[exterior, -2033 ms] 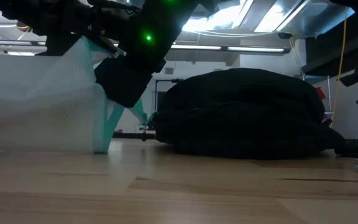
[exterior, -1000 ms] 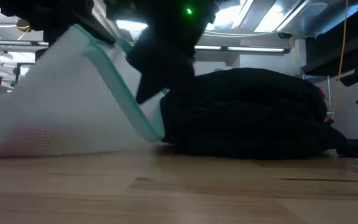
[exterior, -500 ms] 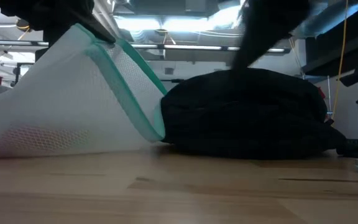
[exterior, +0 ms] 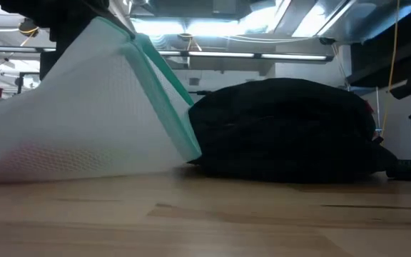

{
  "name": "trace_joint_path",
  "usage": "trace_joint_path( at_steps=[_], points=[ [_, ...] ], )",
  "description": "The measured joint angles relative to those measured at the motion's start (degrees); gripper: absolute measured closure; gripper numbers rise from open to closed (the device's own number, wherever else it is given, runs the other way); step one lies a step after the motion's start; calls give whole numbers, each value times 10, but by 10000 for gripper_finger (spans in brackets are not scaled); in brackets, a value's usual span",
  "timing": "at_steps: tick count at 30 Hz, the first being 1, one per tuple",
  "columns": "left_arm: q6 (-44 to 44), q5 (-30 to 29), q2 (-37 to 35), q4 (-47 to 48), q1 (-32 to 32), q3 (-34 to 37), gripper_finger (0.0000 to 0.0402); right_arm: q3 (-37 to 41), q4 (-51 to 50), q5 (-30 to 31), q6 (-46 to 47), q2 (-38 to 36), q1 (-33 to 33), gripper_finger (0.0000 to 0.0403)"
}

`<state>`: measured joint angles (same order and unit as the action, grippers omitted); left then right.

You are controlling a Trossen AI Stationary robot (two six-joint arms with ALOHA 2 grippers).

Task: Unpack backpack
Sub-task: Put the blue earphones zip bag into the transparent zipper bag

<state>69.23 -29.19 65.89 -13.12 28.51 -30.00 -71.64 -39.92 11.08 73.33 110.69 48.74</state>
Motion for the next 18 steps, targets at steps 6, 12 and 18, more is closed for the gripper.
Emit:
trace_joint_path(
  at_steps=[6, 12, 18],
  points=[
    [4, 0, 0, 1, 10, 0, 400, 6, -6, 7, -3, -1, 8, 104],
    [14, -9, 0, 0, 31, 0, 400, 7, -8, 48, -41, 0, 7, 161],
    [29, -54, 0, 0, 49, 0, 400, 7, -24, 51, -60, 0, 7, 221]
  ],
)
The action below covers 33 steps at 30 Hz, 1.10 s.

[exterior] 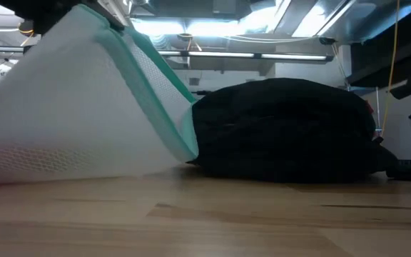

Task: Unpack backpack
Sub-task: Put the blue earphones zip bag into the transparent zipper bag

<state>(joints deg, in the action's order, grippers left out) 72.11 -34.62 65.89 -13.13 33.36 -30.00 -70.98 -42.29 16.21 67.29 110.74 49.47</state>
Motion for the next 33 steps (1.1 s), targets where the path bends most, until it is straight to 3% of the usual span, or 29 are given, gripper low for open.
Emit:
trace_joint_path(
  at_steps=[7, 14, 21, 24, 30, 33],
  points=[
    [20, -16, 0, 0, 11, 0, 400, 0, -46, 0, 0, 0, 0, 278],
    [28, -16, 0, 0, 27, 0, 400, 0, -47, 39, -2, 0, -1, 331],
    [30, -16, 0, 0, 28, 0, 400, -6, -46, 40, -31, 0, -12, 395],
    [32, -16, 0, 0, 28, 0, 400, -14, -40, 64, -36, -8, -16, 396],
    [33, -16, 0, 0, 28, 0, 400, -40, -25, 169, -106, -22, -21, 400],
    [31, -19, 0, 0, 28, 0, 400, -52, 3, 167, -153, -23, -52, 401]
  ],
)
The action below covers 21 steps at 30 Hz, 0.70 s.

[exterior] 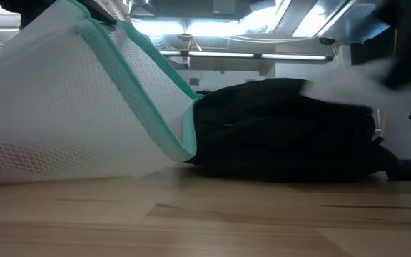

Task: Unpack backpack
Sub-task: Put the blue earphones zip bag into the transparent zipper bag

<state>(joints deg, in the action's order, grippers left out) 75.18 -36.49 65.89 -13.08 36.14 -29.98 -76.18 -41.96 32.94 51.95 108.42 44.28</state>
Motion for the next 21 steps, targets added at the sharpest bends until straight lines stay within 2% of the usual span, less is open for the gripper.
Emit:
trace_joint_path(
  at_steps=[3, 8, 15, 17, 21],
  points=[
    [-6, -1, 0, 0, 0, 0, 400, 2, 63, -2, -65, 9, -43, 401],
    [-6, -7, 0, 2, 0, 0, 400, 1, 254, -1, -276, 11, -96, 402],
    [-13, -8, 0, 5, 0, 0, 400, 1, 336, -56, -343, 21, -196, 402],
    [-21, -8, 0, 5, 0, 0, 400, 2, 361, -102, -344, 32, -222, 402],
    [-21, -18, 0, 5, 0, 0, 400, -8, 450, -242, -352, 75, -263, 402]
  ],
)
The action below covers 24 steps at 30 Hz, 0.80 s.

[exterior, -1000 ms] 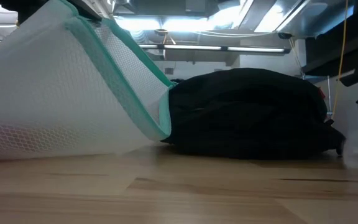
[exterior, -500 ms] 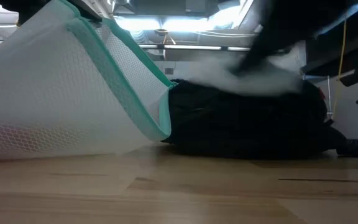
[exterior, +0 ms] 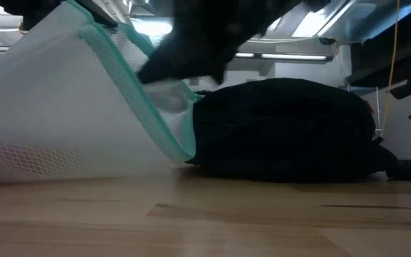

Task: Unpack backpack
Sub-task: Put the blue earphones zip bag into the transparent zipper bag

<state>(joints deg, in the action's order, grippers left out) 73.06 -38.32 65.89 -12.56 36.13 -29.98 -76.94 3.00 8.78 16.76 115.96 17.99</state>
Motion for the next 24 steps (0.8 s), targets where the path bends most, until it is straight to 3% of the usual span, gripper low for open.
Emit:
trace_joint_path(
  at_steps=[5, 13, 24],
  points=[
    [0, -17, 0, 0, -1, 0, 400, -89, 5, -14, -37, 70, -16, 402],
    [0, -23, 0, 11, 0, 3, 400, -232, -80, -23, -96, 163, -37, 402],
    [34, -28, 1, 32, 0, 2, 400, -240, -55, -22, -95, 178, -41, 392]
  ],
)
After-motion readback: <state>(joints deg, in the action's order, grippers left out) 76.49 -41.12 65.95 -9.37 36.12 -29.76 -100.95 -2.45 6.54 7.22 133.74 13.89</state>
